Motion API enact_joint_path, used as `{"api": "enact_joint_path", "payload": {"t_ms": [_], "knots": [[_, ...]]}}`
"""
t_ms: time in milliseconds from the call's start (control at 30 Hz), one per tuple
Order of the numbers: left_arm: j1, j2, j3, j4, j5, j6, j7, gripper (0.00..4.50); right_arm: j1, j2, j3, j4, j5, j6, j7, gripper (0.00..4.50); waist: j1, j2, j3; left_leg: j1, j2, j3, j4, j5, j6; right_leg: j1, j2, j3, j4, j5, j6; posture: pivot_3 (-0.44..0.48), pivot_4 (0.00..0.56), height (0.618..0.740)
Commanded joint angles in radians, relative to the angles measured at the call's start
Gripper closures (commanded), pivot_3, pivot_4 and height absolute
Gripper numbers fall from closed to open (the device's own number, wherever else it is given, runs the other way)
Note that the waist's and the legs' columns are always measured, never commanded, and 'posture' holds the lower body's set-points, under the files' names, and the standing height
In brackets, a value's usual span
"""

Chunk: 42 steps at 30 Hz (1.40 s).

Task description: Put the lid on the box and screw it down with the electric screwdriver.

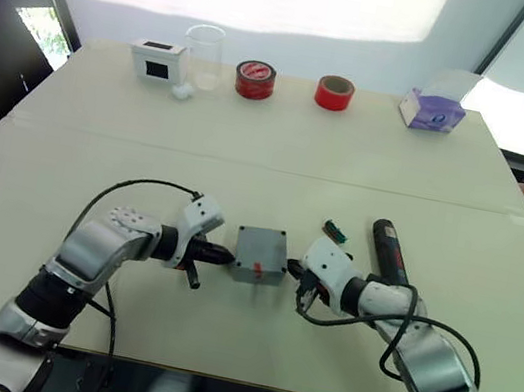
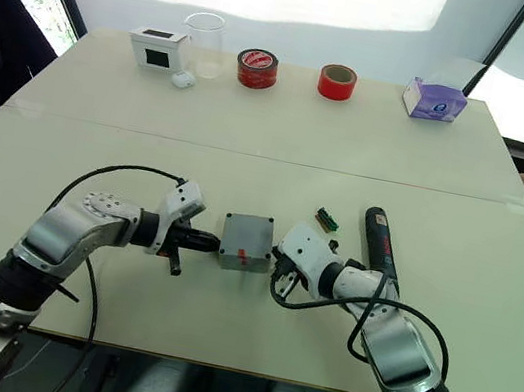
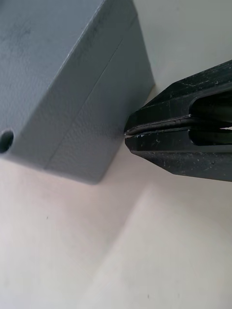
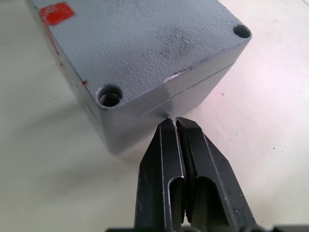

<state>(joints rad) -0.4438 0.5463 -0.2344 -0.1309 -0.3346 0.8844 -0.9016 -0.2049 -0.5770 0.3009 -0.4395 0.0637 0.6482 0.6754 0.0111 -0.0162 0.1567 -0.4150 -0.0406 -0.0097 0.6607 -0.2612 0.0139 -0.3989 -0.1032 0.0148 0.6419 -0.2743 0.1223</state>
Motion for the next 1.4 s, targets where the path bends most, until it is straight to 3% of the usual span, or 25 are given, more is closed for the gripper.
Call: {"api": "enact_joint_path", "payload": {"t_ms": [33, 300, 400, 533, 667, 800, 933, 1033, 1200, 1233, 1267, 1400], "knots": [[-0.023, -0.018, 0.009, -0.027, -0.019, -0.028, -0.002, 4.5, 0.001, 0.014, 0.019, -0.077, 0.035, 0.001, 0.027, 4.45, 0.0, 0.0, 0.0, 0.0, 0.0, 0.0, 0.0, 0.0, 0.0, 0.0, 0.0, 0.0, 0.0, 0.0, 0.0, 0.0, 0.15, 0.74], [-0.02, -0.01, 0.018, -0.035, -0.026, -0.025, -0.003, 4.5, 0.005, 0.006, -0.001, -0.076, 0.028, 0.006, 0.035, 4.45, 0.0, 0.0, 0.0, 0.0, 0.0, 0.0, 0.0, 0.0, 0.0, 0.0, 0.0, 0.0, 0.0, 0.0, 0.0, 0.0, 0.15, 0.74], [0.017, 0.007, 0.093, -0.069, -0.086, 0.01, -0.014, 4.5, 0.015, -0.027, -0.046, -0.118, 0.033, 0.011, 0.043, 4.45, 0.0, 0.001, 0.0, 0.0, 0.0, 0.0, 0.0, 0.0, 0.0, 0.0, 0.0, 0.0, -0.001, 0.0, 0.0, 0.0, 0.15, 0.74], [0.079, 0.045, 0.197, -0.113, -0.084, -0.07, 0.026, 4.5, 0.085, -0.076, -0.191, -0.227, 0.13, 0.131, 0.064, 4.45, 0.001, 0.001, 0.001, -0.006, 0.0, 0.0, -0.001, 0.0, 0.0, -0.006, -0.001, 0.0, 0.0, 0.001, 0.001, 0.0, 0.15, 0.74], [-0.006, 0.072, 0.297, -0.053, -0.176, -0.048, -0.023, 4.5, 0.128, -0.057, -0.401, -0.281, 0.297, 0.254, 0.072, 4.45, 0.004, 0.001, 0.001, -0.008, 0.0, -0.001, -0.001, 0.0, -0.001, -0.007, -0.002, -0.001, -0.002, 0.001, -0.002, 0.0, 0.15, 0.74], [-0.086, 0.1, 0.268, -0.08, -0.205, -0.04, -0.064, 4.5, 0.116, 0.004, -0.532, -0.268, 0.365, 0.303, -0.003, 4.45, 0.002, 0.002, 0.0, -0.009, 0.0, -0.003, -0.001, 0.0, -0.001, -0.006, -0.001, -0.002, -0.006, 0.002, -0.005, 0.0, 0.15, 0.74], [-0.144, 0.137, 0.159, -0.159, -0.211, -0.044, -0.154, 4.5, 0.158, -0.031, -0.543, -0.247, 0.335, 0.268, -0.031, 4.45, 0.0, 0.002, 0.001, -0.01, -0.001, -0.002, -0.005, 0.0, -0.001, -0.007, -0.001, -0.001, -0.009, 0.004, -0.001, 0.0, 0.15, 0.74], [-0.167, 0.164, 0.065, -0.202, -0.182, -0.087, -0.219, 4.5, 0.216, -0.077, -0.524, -0.219, 0.298, 0.232, -0.038, 3.71, 0.003, 0.002, 0.001, -0.01, -0.001, -0.002, -0.008, 0.002, -0.003, -0.008, 0.0, -0.002, -0.01, 0.004, -0.001, 0.0, 0.15, 0.74], [-0.178, 0.177, 0.028, -0.243, -0.201, -0.109, -0.268, 4.5, 0.258, -0.068, -0.553, -0.222, 0.359, 0.274, -0.048, 1.68, -0.006, 0.002, 0.001, -0.009, 0.0, -0.001, -0.009, 0.002, -0.003, -0.008, 0.001, -0.001, -0.01, 0.004, -0.002, 0.0, 0.15, 0.74], [-0.18, 0.18, 0.022, -0.242, -0.194, -0.114, -0.271, 4.5, 0.264, -0.073, -0.552, -0.222, 0.357, 0.272, -0.051, 1.49, -0.006, 0.002, 0.001, -0.009, 0.001, -0.001, -0.009, 0.003, -0.003, -0.008, 0.002, -0.001, -0.01, 0.004, -0.002, 0.0, 0.15, 0.74], [-0.182, 0.184, 0.016, -0.244, -0.188, -0.118, -0.275, 4.5, 0.269, -0.075, -0.549, -0.223, 0.356, 0.271, -0.055, 0.95, -0.005, 0.002, 0.001, -0.009, 0.001, -0.001, -0.009, 0.003, -0.003, -0.008, 0.002, -0.001, -0.01, 0.004, -0.001, 0.0, 0.15, 0.74], [-0.189, 0.204, -0.026, -0.246, -0.129, -0.167, -0.278, 4.5, 0.271, -0.062, -0.537, -0.213, 0.359, 0.265, -0.084, 0.95, -0.001, 0.002, 0.001, -0.009, 0.001, -0.001, -0.008, 0.003, -0.003, -0.007, 0.005, -0.002, -0.01, 0.004, -0.001, 0.0, 0.15, 0.74]]}}
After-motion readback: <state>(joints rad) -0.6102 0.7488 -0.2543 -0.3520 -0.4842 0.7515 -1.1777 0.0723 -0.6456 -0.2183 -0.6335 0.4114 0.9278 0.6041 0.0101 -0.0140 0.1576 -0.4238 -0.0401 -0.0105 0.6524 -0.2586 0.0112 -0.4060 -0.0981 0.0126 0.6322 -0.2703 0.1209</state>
